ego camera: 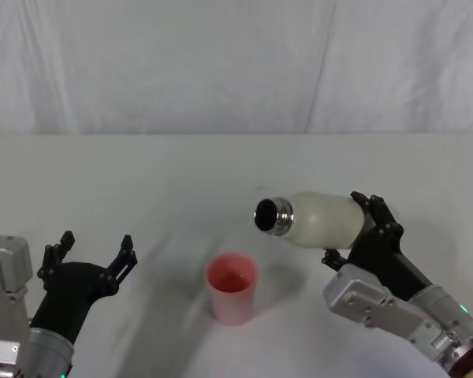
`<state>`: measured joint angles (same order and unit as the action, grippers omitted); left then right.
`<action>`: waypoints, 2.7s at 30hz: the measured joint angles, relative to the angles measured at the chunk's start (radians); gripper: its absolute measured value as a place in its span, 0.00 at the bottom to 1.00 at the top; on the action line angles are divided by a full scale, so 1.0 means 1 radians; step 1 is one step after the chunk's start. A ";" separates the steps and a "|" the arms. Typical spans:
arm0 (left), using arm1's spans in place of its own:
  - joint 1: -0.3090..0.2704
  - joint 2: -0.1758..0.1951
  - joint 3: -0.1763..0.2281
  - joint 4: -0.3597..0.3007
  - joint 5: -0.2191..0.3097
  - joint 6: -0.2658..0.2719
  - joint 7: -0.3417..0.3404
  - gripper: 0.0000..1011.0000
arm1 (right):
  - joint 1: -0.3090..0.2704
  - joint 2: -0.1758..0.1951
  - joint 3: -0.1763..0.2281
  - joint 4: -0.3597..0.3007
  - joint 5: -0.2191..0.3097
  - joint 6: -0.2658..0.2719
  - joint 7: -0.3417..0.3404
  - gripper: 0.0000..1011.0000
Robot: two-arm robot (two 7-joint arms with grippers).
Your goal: Grasp the thermos with one hand and pour water into the cup lid.
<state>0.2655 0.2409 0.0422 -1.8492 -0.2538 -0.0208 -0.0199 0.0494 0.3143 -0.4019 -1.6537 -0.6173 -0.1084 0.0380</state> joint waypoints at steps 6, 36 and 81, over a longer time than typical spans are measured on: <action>0.000 0.000 0.000 0.000 0.000 0.000 0.000 0.99 | 0.011 0.008 -0.018 0.007 -0.048 0.003 -0.019 0.96; 0.000 0.000 0.000 0.000 0.000 0.000 0.000 0.99 | 0.045 0.029 -0.071 0.031 -0.192 0.033 -0.094 0.96; 0.000 0.000 0.000 0.000 0.000 0.000 0.000 0.99 | 0.093 0.048 -0.140 0.068 -0.300 0.058 -0.143 0.96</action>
<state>0.2655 0.2410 0.0421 -1.8492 -0.2538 -0.0208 -0.0199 0.1425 0.3627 -0.5421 -1.5862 -0.9170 -0.0505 -0.1046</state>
